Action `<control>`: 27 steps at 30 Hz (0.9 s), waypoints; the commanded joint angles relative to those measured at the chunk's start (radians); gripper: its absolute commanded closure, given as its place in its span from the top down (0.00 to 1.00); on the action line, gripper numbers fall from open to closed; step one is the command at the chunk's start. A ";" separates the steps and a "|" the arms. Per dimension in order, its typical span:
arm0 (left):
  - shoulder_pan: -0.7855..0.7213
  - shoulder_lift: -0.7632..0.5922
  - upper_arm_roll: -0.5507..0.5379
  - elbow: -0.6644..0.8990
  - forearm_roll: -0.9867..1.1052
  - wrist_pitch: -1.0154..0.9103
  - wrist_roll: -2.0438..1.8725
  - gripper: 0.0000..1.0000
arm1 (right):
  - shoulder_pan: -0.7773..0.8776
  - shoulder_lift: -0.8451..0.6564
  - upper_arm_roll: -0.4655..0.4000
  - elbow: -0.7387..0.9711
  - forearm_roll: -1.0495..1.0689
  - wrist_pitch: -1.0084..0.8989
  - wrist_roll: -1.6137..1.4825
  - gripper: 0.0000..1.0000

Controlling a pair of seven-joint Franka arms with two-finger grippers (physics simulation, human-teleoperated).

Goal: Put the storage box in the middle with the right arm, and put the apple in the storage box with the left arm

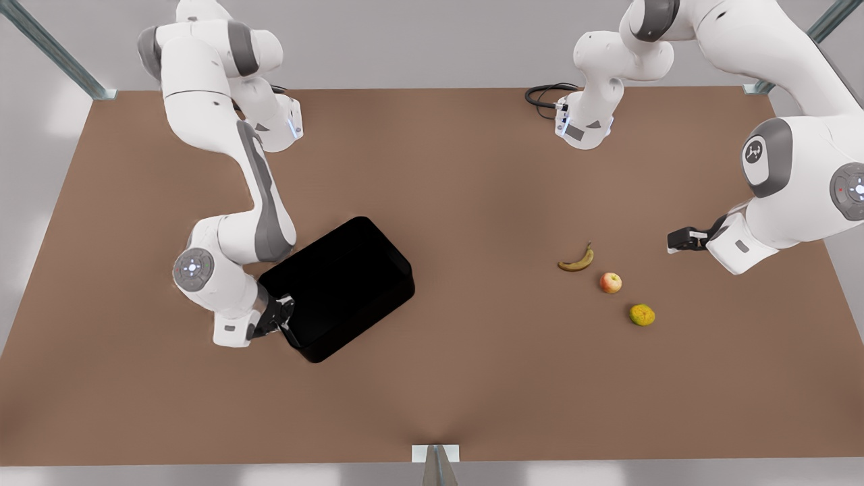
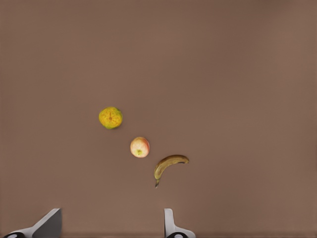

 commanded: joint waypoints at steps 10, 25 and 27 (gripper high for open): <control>-0.003 -0.101 -0.004 -0.218 -0.001 0.137 -0.197 1.00 | 0.167 0.307 0.028 0.283 0.062 0.046 0.753 0.21; 0.078 0.113 -0.104 -0.655 -0.012 0.780 -0.247 1.00 | -0.250 0.023 0.028 0.202 0.048 -0.627 0.676 1.00; 0.078 0.137 -0.106 -0.655 -0.013 0.808 -0.247 1.00 | -0.390 -0.046 0.008 0.202 -0.092 -0.747 0.474 1.00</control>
